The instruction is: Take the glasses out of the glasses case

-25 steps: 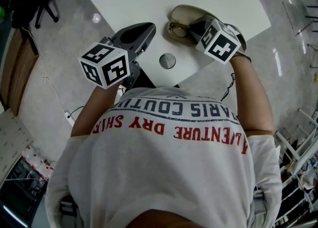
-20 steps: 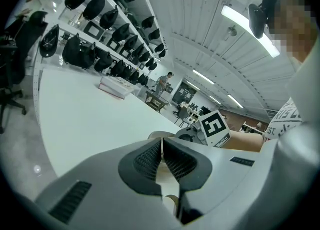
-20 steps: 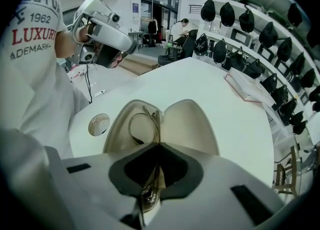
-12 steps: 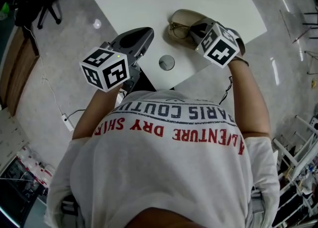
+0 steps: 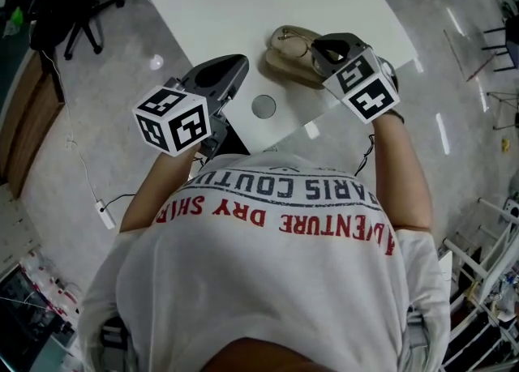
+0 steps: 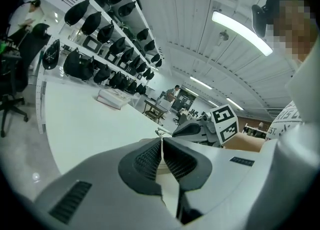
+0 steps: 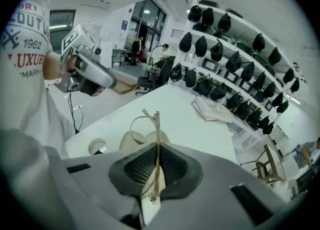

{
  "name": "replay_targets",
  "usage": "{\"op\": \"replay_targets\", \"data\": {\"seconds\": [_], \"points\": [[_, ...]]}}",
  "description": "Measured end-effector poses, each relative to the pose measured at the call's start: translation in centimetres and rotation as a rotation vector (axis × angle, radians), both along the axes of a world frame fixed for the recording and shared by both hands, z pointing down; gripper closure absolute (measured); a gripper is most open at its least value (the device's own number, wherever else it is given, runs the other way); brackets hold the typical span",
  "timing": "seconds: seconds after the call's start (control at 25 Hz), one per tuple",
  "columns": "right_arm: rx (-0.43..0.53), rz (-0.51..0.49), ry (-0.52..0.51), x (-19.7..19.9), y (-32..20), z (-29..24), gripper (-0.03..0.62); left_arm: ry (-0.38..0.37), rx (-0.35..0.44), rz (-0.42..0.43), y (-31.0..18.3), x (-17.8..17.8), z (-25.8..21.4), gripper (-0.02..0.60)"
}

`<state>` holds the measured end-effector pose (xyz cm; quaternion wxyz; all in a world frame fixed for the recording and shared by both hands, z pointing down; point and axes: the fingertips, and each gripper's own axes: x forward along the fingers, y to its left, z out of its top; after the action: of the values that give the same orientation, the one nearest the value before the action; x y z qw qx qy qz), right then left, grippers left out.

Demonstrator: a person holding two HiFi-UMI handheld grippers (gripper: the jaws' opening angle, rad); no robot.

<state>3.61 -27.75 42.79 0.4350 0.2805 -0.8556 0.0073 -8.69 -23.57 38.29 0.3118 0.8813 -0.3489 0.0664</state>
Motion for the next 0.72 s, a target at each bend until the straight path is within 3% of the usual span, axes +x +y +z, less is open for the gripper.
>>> {"op": "replay_targets", "data": {"seconds": [0.32,0.52,0.72], "points": [[0.145,0.122,-0.255,1.7,2.8,-8.0,0.562,0.020,0.079,0.018,1.6,2.3,-4.0,0.546],[0.048,0.165,-0.548,2.1,5.9,-11.6,0.562,0.041,0.140,0.044,2.6,3.9,-7.1,0.546],[0.056,0.167,-0.668,2.6,8.1,-13.7,0.562,0.056,0.169,0.070,4.0,4.8,-8.4,0.546]]}}
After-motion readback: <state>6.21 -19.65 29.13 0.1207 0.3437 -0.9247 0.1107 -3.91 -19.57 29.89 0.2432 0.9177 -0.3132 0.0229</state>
